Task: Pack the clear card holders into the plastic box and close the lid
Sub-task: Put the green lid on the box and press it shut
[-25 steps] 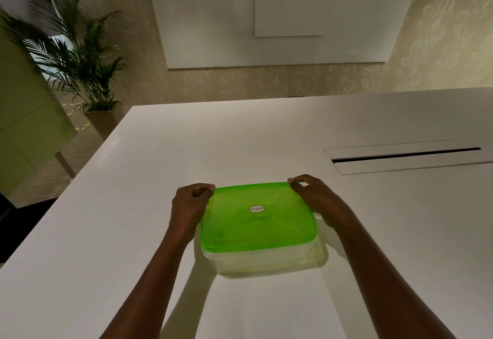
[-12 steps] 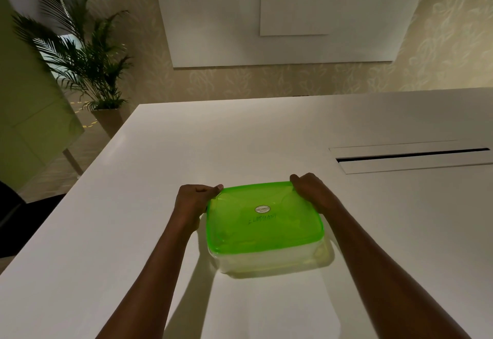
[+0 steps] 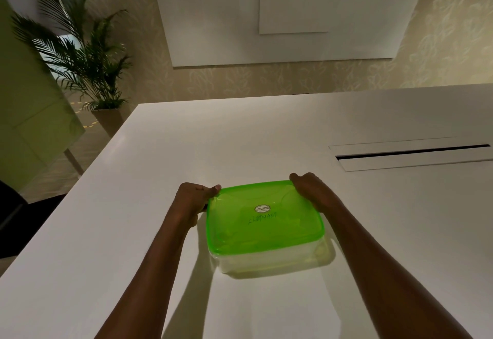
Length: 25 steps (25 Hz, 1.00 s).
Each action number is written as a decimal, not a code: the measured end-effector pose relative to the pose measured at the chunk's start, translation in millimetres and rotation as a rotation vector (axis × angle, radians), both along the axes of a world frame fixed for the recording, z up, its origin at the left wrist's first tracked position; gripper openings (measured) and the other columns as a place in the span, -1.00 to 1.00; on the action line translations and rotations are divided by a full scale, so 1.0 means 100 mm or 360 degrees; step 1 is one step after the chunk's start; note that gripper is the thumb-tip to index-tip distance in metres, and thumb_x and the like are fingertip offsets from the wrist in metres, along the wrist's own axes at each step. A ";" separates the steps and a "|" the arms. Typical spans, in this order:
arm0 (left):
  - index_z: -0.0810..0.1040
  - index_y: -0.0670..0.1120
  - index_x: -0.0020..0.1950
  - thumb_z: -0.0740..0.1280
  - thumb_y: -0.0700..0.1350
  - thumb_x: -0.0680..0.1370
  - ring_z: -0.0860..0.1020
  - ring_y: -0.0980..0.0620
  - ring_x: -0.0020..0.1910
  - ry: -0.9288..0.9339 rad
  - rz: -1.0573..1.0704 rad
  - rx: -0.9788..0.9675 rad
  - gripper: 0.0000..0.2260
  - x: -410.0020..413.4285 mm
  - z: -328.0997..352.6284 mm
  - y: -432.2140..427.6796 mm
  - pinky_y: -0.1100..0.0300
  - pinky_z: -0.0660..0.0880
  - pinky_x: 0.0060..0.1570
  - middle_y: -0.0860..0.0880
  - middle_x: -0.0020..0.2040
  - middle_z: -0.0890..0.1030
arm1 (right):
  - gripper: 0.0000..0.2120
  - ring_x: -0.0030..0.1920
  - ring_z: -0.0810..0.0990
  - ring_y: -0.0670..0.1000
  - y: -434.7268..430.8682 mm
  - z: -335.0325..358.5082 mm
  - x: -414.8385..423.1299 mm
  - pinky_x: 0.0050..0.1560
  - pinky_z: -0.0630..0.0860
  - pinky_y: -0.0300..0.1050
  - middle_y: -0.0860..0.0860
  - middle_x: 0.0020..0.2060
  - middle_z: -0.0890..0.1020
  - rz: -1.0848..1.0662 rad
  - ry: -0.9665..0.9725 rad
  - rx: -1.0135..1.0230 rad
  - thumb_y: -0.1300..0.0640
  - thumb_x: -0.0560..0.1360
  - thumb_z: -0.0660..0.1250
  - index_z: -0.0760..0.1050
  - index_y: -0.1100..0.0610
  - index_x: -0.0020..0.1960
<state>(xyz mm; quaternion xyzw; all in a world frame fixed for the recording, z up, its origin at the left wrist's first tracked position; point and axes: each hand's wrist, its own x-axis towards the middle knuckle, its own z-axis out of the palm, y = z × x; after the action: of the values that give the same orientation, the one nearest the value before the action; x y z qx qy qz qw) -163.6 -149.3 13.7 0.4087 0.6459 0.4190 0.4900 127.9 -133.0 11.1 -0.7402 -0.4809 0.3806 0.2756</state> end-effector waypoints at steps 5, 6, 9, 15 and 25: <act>0.59 -0.31 -0.24 0.50 -0.20 0.56 0.49 -0.08 -0.31 -0.0065 0.0011 0.0016 -0.75 0.01 -0.01 -0.03 0.14 0.52 -0.23 -0.21 -0.27 0.56 | -0.62 -0.37 0.30 0.04 -0.01 -0.03 0.00 -0.30 0.22 -0.11 0.07 -0.36 0.34 -0.0001 0.0048 0.0066 0.05 0.65 0.17 0.28 0.13 -0.32; 0.57 -0.30 -0.22 0.48 -0.19 0.58 0.47 -0.07 -0.33 -0.0078 -0.0007 -0.0009 -0.75 0.02 0.00 -0.03 0.15 0.49 -0.26 -0.19 -0.28 0.53 | -0.62 -0.36 0.30 0.04 -0.01 -0.02 0.00 -0.31 0.21 -0.11 0.07 -0.36 0.32 0.0017 0.0033 0.0071 0.07 0.65 0.16 0.27 0.13 -0.33; 0.53 -0.27 -0.17 0.37 -0.18 0.64 0.46 -0.11 -0.24 0.0348 -0.0075 0.0078 -0.77 0.10 0.01 -0.02 0.09 0.41 -0.18 -0.21 -0.25 0.47 | -0.61 -0.23 0.38 0.08 -0.01 0.01 -0.02 -0.26 0.28 -0.09 0.06 -0.35 0.33 0.0109 -0.0129 0.0054 0.10 0.67 0.12 0.24 0.08 -0.34; 0.59 -0.06 0.34 0.25 -0.11 0.66 0.53 -0.19 0.31 0.1539 -0.0451 0.0538 -0.72 0.61 0.16 -0.15 -0.04 0.48 0.27 -0.14 0.31 0.59 | -0.57 -0.29 0.35 0.08 -0.03 0.02 -0.02 -0.25 0.24 -0.08 0.06 -0.41 0.33 0.0071 -0.0223 0.0127 0.09 0.64 0.17 0.22 0.12 -0.39; 0.38 0.03 0.52 -0.01 0.19 0.72 0.44 -0.15 0.41 0.1968 -0.0828 0.0469 -0.54 0.88 -0.04 -0.20 -0.22 0.24 0.43 -0.07 0.42 0.52 | -0.60 -0.13 0.37 0.10 -0.02 0.03 -0.04 -0.18 0.24 -0.09 0.17 -0.28 0.37 0.0069 -0.0181 0.0044 0.19 0.66 0.12 0.22 0.13 -0.36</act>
<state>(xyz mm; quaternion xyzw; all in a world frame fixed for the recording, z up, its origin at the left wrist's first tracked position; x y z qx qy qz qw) -76.0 -169.3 9.8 0.7770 0.6241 0.0609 0.0552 124.2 -134.9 14.4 -0.7461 -0.5170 0.3370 0.2498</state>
